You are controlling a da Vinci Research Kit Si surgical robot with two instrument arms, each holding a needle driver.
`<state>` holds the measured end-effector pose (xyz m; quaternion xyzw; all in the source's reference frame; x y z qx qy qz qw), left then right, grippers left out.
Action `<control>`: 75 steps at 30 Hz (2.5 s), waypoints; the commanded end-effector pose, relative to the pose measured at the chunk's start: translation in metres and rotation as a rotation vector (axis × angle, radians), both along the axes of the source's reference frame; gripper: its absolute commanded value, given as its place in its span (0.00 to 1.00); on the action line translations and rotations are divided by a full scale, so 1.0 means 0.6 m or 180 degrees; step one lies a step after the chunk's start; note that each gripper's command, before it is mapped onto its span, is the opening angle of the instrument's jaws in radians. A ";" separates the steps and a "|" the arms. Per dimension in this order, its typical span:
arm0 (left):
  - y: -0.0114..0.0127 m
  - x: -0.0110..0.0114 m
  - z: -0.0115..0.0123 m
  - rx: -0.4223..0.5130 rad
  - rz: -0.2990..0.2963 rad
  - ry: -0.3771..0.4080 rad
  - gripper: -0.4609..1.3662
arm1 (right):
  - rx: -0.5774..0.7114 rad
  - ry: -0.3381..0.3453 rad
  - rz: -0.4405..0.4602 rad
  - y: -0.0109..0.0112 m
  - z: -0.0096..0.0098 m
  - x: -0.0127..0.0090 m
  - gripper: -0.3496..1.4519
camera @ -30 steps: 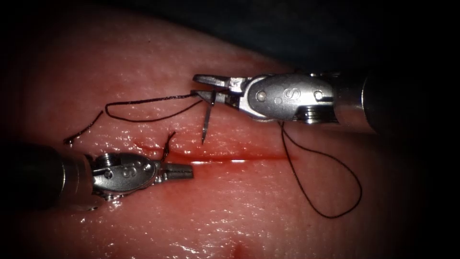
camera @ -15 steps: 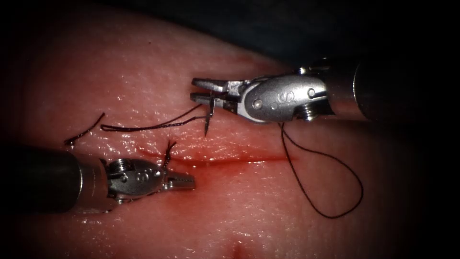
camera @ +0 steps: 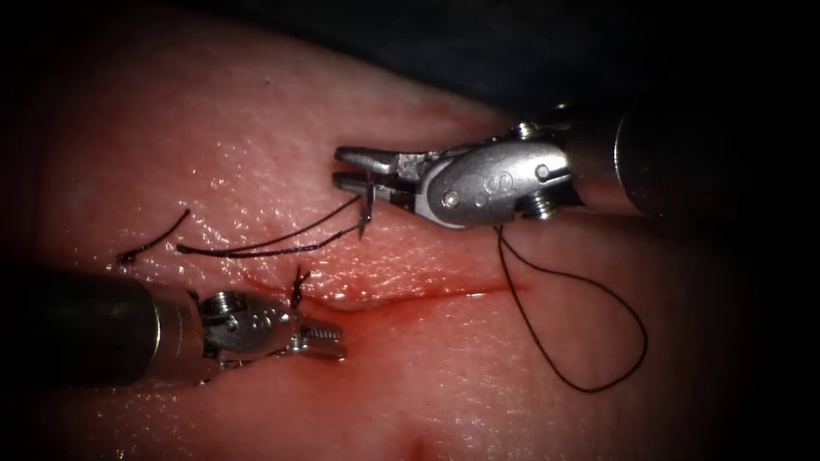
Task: Wound Closure
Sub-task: Press the tissue with the left tool while driving the needle through the skin above the cut with the right tool.
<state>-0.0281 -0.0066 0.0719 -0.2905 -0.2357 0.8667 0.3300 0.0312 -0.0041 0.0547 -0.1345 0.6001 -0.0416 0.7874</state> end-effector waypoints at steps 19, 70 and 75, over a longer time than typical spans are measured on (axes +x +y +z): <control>0.0007 0.0006 -0.0013 0.0038 0.0017 -0.0013 0.45 | -0.0230 -0.0020 -0.0003 -0.0016 0.0022 0.0008 0.00; 0.0011 0.0018 -0.0024 0.0027 -0.0022 -0.0006 0.47 | -0.0127 -0.0380 0.0274 -0.0153 0.0178 -0.0002 0.00; 0.0010 0.0018 -0.0025 0.0027 -0.0022 -0.0006 0.45 | -0.0171 -0.0309 0.0267 -0.0145 0.0162 0.0027 0.00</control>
